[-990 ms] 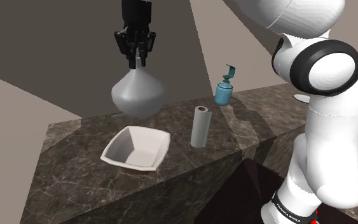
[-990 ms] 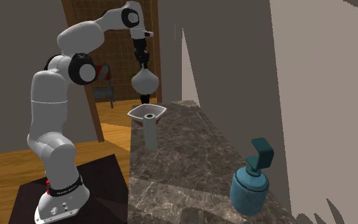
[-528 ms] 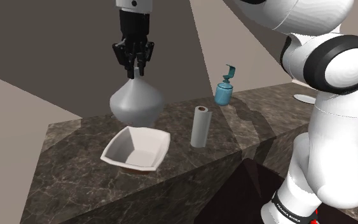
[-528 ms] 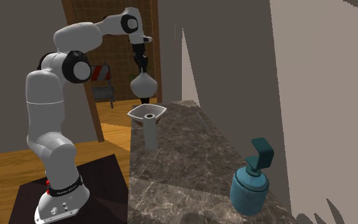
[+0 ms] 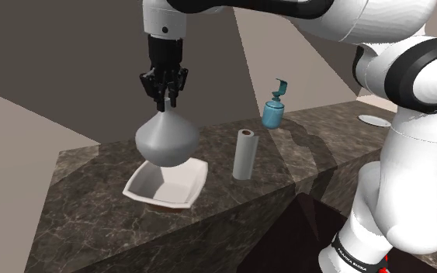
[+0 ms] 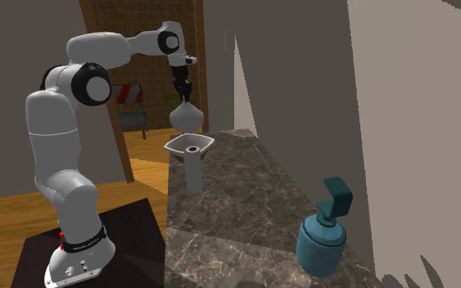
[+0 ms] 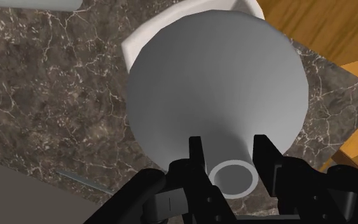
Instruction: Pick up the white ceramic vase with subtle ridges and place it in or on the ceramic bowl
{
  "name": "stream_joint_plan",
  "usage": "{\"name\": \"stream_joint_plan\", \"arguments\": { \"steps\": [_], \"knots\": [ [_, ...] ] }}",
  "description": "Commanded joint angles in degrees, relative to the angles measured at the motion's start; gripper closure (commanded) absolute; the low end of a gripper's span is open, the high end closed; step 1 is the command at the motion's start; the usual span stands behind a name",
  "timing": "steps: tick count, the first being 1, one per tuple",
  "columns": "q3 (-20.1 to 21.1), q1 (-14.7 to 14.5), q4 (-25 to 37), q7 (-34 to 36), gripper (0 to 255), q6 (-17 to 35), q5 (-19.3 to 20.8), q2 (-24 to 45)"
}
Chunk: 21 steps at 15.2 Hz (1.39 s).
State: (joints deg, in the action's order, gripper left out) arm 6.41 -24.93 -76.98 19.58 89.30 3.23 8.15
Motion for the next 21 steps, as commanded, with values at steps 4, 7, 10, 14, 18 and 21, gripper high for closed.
{"name": "stream_joint_plan", "arguments": {
  "steps": [4,7,10,14,18,21],
  "knots": [
    [-0.05,0.14,-6.27,0.10,255,4.65,-0.20,-1.74],
    [-0.08,0.21,-9.45,0.14,255,7.19,-0.27,-2.38],
    [-0.11,0.25,-12.41,0.20,255,9.67,-0.31,-2.87],
    [-0.13,0.30,-16.21,0.29,255,13.04,-0.34,-3.30],
    [-0.13,0.30,-16.21,0.29,255,13.04,-0.34,-3.30],
    [-0.14,0.30,-16.21,0.29,255,13.04,-0.34,-3.30]
  ]
}}
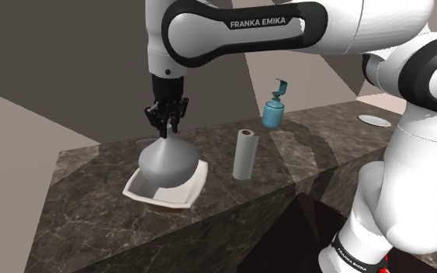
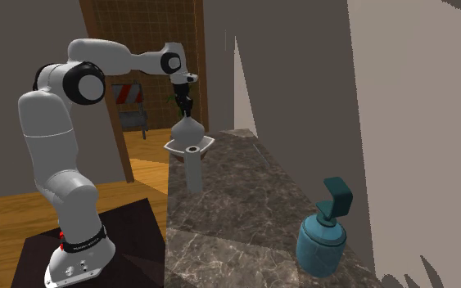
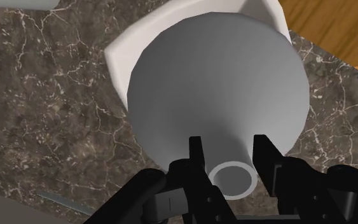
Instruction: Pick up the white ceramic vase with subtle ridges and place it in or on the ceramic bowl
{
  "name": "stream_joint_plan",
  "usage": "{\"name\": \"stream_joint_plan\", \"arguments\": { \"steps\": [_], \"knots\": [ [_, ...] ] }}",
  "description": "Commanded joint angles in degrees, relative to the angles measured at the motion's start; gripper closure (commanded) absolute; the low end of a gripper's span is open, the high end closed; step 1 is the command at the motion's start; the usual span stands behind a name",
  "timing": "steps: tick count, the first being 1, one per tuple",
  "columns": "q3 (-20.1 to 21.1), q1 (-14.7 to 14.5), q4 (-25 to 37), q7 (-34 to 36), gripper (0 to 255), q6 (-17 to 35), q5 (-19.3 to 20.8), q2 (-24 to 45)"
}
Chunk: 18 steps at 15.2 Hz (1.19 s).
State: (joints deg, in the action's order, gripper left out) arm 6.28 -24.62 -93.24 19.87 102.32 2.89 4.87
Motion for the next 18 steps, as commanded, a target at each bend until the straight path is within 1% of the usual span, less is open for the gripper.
{"name": "stream_joint_plan", "arguments": {
  "steps": [1,2,7,11,18],
  "knots": [
    [0.00,0.00,0.04,0.00,255,0.02,0.00,-0.03],
    [0.00,0.00,0.04,0.00,0,0.02,0.00,-0.02],
    [0.00,0.00,0.04,0.00,0,0.02,0.00,-0.03],
    [0.15,-0.21,8.16,-0.03,0,-7.50,0.05,0.59],
    [0.15,-0.21,8.16,-0.03,0,-7.50,0.05,0.59]
  ]
}}
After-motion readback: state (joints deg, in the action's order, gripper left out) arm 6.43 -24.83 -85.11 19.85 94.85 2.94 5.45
